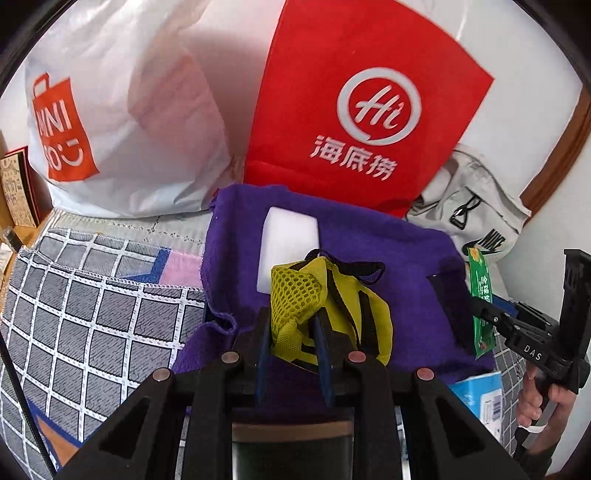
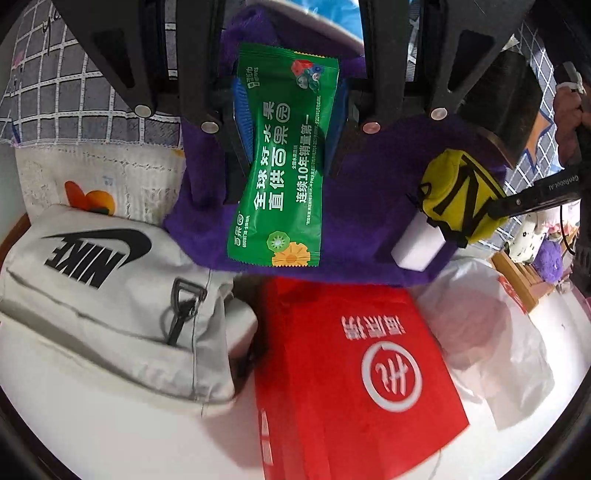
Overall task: Organize soft objects
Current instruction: 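Carry the yellow pouch and green packet with both grippers over the purple towel, then lower both items onto the purple towel and open both grippers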
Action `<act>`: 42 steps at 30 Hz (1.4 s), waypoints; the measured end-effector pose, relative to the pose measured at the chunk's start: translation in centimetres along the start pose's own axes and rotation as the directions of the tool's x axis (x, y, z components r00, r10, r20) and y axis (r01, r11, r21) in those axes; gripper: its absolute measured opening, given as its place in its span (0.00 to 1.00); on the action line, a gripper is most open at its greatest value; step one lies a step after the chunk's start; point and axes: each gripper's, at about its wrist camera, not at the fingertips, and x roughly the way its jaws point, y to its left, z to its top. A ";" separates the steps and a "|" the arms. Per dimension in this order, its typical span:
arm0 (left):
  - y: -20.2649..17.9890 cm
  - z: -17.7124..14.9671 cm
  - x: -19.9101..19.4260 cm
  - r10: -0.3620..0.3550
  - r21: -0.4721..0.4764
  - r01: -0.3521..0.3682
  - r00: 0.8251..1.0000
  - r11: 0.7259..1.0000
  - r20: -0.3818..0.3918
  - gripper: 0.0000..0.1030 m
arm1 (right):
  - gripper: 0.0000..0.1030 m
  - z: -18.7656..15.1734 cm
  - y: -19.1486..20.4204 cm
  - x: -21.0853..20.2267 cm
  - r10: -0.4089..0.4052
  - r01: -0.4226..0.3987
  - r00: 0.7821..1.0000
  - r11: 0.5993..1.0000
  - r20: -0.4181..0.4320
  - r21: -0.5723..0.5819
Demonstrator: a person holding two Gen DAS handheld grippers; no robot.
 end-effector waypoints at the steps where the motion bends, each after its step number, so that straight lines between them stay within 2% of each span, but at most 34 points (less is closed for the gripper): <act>1: 0.1 0.0 0.5 0.014 0.006 -0.014 1.000 1.000 -0.015 0.21 | 0.35 0.0 -0.1 0.5 0.003 -0.003 1.000 1.000 -0.014 0.004; 9: 0.3 0.2 2.1 0.054 0.038 -0.052 0.997 0.998 -0.060 0.21 | 0.36 -0.6 -0.6 3.4 0.018 -0.017 0.995 1.000 -0.101 0.010; 21: 0.8 0.6 2.8 0.034 0.031 -0.031 0.995 0.999 -0.089 0.22 | 0.36 -0.9 -1.3 4.5 0.019 -0.014 0.987 0.999 -0.162 0.031; 24: 0.9 0.5 2.8 0.030 0.024 -0.027 0.995 0.999 -0.100 0.26 | 0.40 -0.7 -1.0 4.4 0.004 -0.003 0.989 1.000 -0.148 0.012; 25: 0.9 0.4 2.7 0.030 0.027 -0.027 0.994 0.999 -0.102 0.28 | 0.45 -0.6 -1.0 4.3 0.002 0.000 0.990 1.000 -0.141 0.011; 27: 0.7 0.2 2.5 0.026 0.023 -0.024 0.994 0.999 -0.102 0.44 | 0.54 -0.4 -0.9 3.6 -0.008 0.010 0.993 1.000 -0.116 0.009; 29: 0.5 0.1 2.0 0.000 0.013 0.001 0.994 1.000 -0.106 0.54 | 0.60 -0.2 -0.9 2.7 -0.013 0.014 0.995 1.000 -0.094 0.011; 37: -0.5 -0.7 -2.2 0.011 0.029 -0.009 0.998 1.000 -0.054 0.54 | 0.60 -0.6 0.5 -3.0 0.012 -0.012 1.000 0.999 0.004 0.039; 42: -0.7 -2.2 -5.7 0.009 0.040 -0.009 1.000 0.999 -0.015 0.55 | 0.60 -3.0 3.6 -7.2 0.054 -0.055 0.997 0.998 0.050 0.015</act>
